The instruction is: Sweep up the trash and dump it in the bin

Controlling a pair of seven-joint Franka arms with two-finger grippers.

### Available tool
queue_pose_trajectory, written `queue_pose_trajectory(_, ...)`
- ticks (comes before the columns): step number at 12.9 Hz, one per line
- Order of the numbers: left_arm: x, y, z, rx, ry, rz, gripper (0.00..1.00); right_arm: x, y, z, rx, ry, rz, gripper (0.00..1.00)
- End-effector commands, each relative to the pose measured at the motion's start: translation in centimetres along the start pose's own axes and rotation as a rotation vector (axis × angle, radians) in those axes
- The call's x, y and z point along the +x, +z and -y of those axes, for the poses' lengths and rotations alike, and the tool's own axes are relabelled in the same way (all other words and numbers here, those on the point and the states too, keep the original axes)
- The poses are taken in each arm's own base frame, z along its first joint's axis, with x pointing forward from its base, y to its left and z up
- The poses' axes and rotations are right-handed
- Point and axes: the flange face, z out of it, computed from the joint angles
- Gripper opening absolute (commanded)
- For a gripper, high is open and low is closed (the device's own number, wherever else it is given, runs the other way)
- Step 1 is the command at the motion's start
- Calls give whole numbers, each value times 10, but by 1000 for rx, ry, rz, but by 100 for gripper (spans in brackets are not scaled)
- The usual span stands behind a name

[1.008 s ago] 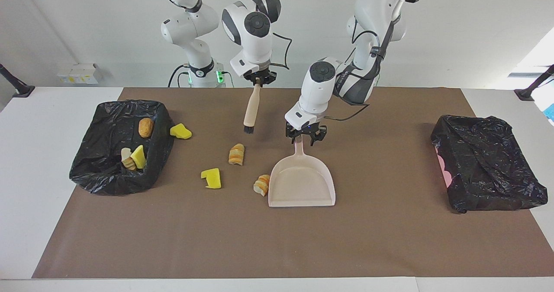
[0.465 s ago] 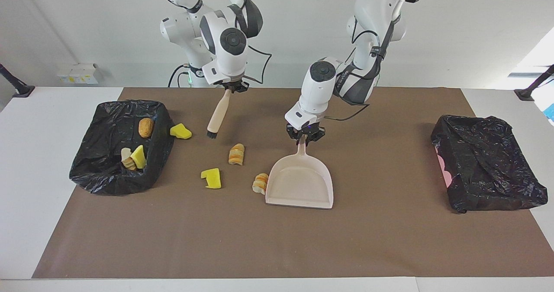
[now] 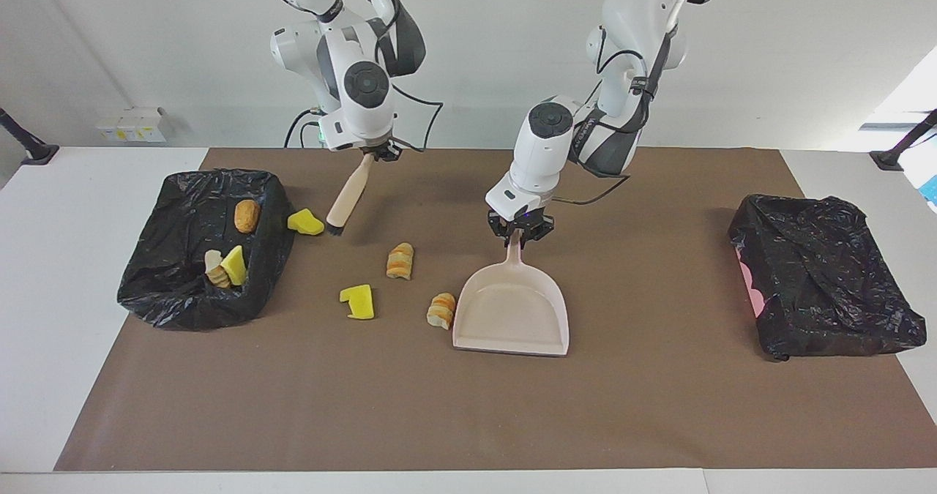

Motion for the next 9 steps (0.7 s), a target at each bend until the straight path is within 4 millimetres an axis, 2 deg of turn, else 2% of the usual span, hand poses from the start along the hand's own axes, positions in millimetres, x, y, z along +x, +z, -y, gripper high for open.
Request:
queue_pose_trajectory(1, -6, -7, 23, 28, 172, 16, 0, -21, 31, -23, 16, -11, -52, 0)
queue_pose_trajectory(3, -7, -5, 38, 28, 287, 25, 0, -16, 42, -14, 31, -29, -74, 0)
queue_pose_trajectory(4, -7, -5, 54, 28, 357, 33, 0, -14, 40, -8, 48, -62, -93, 0)
queue_pose_trajectory(6, -7, -4, 71, 30, 430, 39, 0, -6, 35, 5, 100, -131, -141, 0)
queue_pose_trajectory(7, -6, -5, 73, 29, 488, 34, 0, -7, 25, 24, 134, -209, -163, 0)
queue_pose_trajectory(9, -7, -1, 84, 26, 556, 48, 0, -1, -9, 58, 185, -262, -166, 0)
